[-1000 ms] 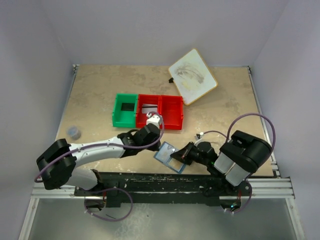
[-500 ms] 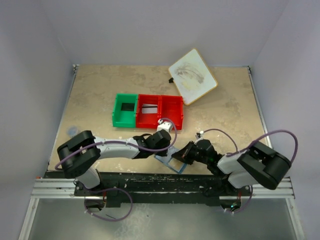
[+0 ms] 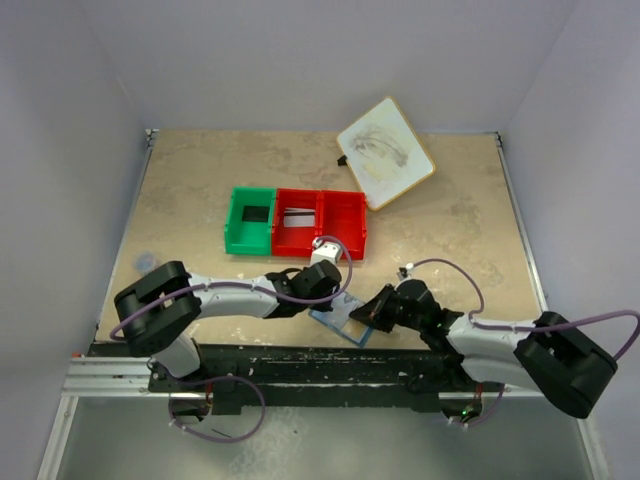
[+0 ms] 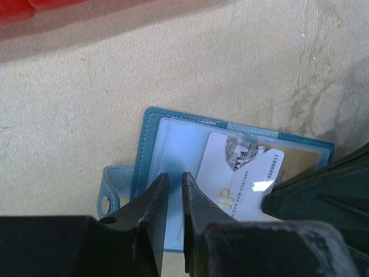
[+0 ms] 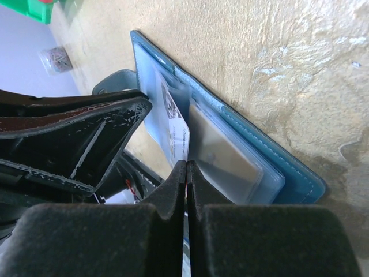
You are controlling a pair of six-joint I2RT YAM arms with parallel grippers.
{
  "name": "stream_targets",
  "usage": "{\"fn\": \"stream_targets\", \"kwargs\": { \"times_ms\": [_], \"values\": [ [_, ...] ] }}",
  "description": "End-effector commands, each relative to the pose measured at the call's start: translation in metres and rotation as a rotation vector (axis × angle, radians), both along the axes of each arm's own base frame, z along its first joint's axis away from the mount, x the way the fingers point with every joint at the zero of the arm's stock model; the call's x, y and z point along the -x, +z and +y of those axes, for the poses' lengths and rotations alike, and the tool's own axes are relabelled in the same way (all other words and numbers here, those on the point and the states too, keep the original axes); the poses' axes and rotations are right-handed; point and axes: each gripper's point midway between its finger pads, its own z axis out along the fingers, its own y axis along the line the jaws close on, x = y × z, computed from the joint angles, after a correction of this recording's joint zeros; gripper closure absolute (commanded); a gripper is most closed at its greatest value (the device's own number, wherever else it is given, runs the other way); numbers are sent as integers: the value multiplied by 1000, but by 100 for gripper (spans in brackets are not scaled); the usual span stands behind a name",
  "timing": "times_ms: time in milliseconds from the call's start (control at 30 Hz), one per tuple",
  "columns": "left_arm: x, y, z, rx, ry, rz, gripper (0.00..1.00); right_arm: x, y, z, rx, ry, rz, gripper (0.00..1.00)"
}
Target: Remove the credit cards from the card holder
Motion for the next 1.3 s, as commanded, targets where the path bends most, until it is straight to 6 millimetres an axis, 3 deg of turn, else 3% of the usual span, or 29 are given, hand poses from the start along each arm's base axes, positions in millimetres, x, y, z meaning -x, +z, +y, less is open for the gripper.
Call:
{"fn": "stream_targets", "kwargs": {
  "times_ms": [0,133,167,233,333,467,633,733,833,1000,1133,1267],
  "values": [
    [7,-12,12,-42,0,24,88,-4,3,-3,8,-37,-2,100],
    [6,-4,10,-20,18,23,94,-12,8,-1,-10,-61,-27,95],
    [4,4,8,10,24,14,100,-14,8,-1,-3,-67,-25,95],
    [-8,27,5,37,73,-5,100,-18,8,1,7,-71,-25,97],
    [-26,60,14,-62,129,-28,100,-20,10,2,11,-73,-28,98],
    [-38,84,30,-223,191,-41,100,-21,10,0,17,-84,-32,98],
    [-47,77,40,-411,219,-37,100,-22,12,-1,35,-82,-36,98],
    [-60,86,44,-466,279,-83,100,-22,13,-1,32,-81,-39,98],
    [-77,102,40,-476,351,-151,100,-23,14,0,34,-81,-42,97],
    [-89,114,21,-372,409,-163,100,-24,15,3,41,-62,-45,97],
    [-85,112,7,-303,394,-120,100,-26,18,5,25,-63,-60,97],
    [-59,87,-19,-103,305,9,100,-28,20,6,20,-65,-66,97]
  ]
}}
